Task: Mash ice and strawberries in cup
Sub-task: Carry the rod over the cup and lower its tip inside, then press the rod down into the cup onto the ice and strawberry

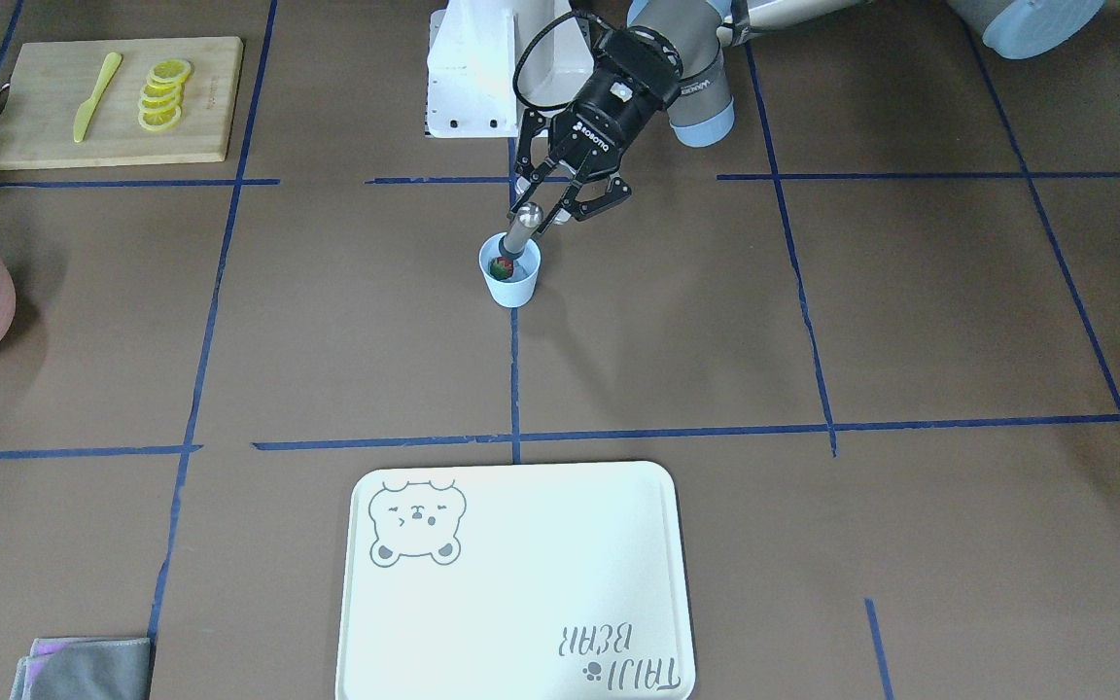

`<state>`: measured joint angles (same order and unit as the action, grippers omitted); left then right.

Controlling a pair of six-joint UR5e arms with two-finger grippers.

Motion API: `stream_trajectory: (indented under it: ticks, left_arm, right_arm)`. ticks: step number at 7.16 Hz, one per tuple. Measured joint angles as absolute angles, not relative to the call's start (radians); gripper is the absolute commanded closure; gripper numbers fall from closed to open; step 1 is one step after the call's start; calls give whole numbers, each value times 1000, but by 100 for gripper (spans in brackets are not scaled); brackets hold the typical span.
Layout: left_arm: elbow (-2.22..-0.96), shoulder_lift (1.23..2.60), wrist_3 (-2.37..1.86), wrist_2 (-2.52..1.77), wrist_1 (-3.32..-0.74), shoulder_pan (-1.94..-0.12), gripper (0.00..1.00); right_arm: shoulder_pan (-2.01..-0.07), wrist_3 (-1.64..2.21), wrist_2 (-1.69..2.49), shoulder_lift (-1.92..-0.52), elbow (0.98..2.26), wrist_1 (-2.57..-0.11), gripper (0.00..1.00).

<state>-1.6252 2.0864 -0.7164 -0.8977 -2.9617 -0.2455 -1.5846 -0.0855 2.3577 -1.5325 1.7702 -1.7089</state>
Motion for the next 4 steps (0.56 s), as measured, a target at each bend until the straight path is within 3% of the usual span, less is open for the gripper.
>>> stream_trajectory:
  ticks: [4]
  left_arm:
    - [-1607, 2089, -717, -882, -2965, -223, 100]
  right_arm:
    - [-1585, -86, 2356, -1533, 1762, -1706, 1]
